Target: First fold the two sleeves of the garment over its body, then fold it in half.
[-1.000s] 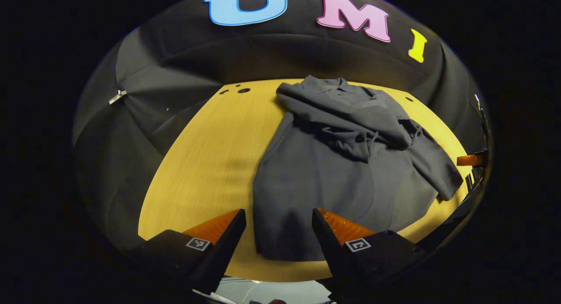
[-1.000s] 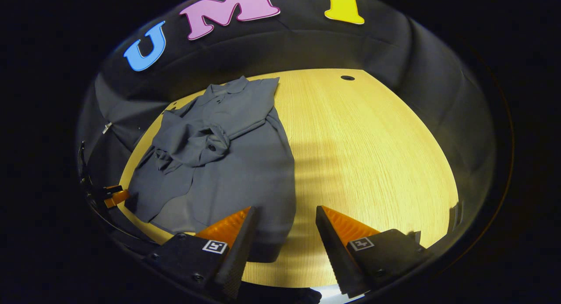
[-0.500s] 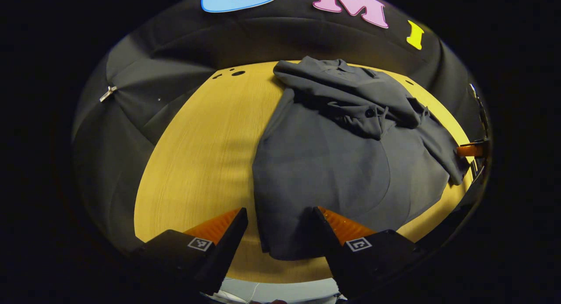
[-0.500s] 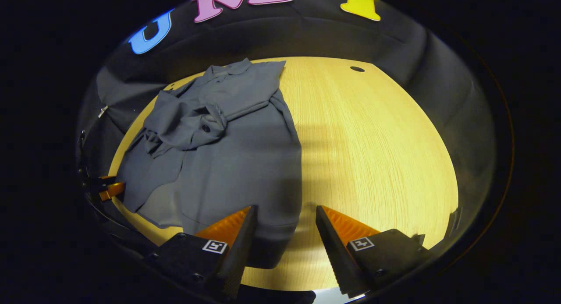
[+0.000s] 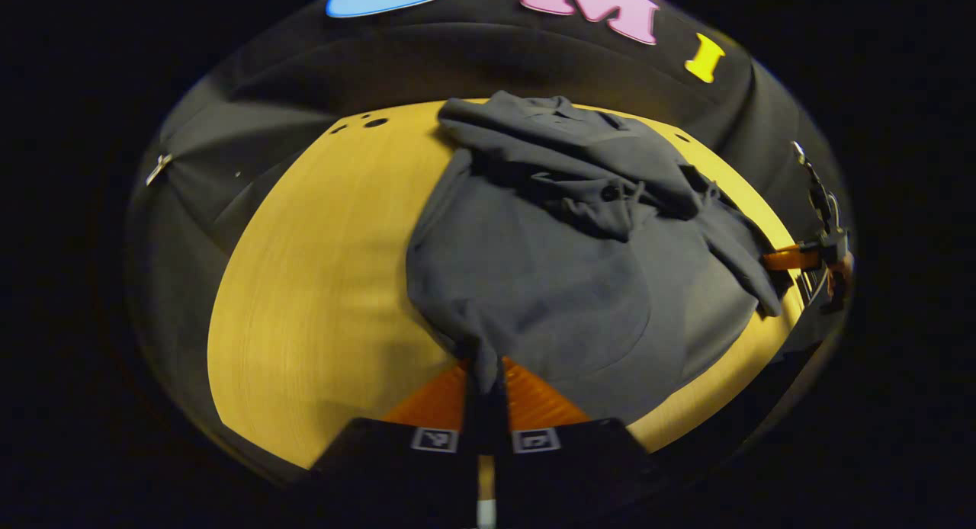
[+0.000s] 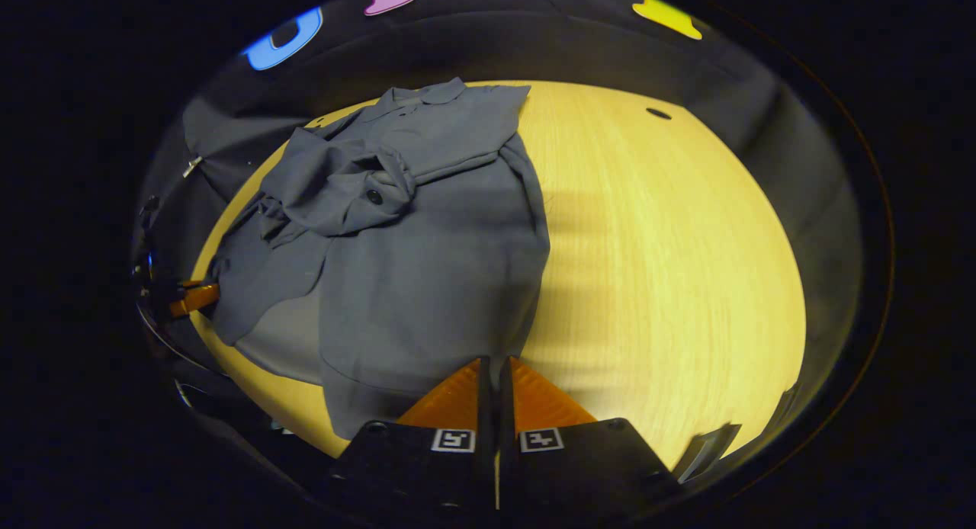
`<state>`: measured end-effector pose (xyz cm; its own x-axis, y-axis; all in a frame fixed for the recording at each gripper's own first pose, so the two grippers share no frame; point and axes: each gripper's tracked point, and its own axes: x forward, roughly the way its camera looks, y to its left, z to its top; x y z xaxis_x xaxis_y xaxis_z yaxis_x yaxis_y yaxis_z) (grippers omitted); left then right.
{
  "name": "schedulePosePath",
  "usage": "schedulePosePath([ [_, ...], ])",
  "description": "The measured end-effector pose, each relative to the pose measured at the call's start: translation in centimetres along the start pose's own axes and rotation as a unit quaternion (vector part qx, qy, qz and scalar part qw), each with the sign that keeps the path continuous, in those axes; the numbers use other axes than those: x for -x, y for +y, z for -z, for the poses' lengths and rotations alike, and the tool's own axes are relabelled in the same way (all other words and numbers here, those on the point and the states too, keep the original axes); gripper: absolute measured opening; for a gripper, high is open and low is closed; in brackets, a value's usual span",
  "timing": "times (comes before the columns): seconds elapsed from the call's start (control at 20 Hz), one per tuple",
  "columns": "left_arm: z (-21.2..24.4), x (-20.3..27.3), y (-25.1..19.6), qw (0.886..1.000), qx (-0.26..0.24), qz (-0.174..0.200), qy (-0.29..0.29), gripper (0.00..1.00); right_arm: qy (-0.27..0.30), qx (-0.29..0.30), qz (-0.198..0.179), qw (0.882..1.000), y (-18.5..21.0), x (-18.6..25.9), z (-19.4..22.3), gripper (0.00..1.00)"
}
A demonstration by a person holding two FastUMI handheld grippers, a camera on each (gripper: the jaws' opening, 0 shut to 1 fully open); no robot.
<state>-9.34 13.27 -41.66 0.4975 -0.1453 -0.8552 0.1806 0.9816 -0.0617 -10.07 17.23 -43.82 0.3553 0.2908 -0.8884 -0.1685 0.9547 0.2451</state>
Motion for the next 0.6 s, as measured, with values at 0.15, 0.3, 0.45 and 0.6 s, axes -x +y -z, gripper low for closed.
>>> schedulePosePath([
  [0.15, -0.8, 0.3, 0.2, 1.0, 0.018, 0.005, -0.007, 0.06, -0.01, -0.003, -0.006, 1.0, 0.2, 0.7, -0.3, 0.06],
  [0.3, -0.2, 2.2, 0.2, 0.999, 0.044, 0.011, -0.02, 0.06, -0.018, 0.007, -0.02, 1.0, 0.7, 3.0, 0.8, 0.05],
  [0.45, 1.1, 3.3, -0.2, 0.999, 0.041, 0.021, 0.0, 0.06, 0.001, 0.015, -0.032, 0.999, 0.6, 4.4, 2.9, 0.05],
  [0.6, 0.4, 2.8, -0.1, 0.999, 0.039, 0.033, 0.019, 0.06, 0.013, 0.009, -0.04, 0.999, 0.2, 6.2, 5.5, 0.06],
])
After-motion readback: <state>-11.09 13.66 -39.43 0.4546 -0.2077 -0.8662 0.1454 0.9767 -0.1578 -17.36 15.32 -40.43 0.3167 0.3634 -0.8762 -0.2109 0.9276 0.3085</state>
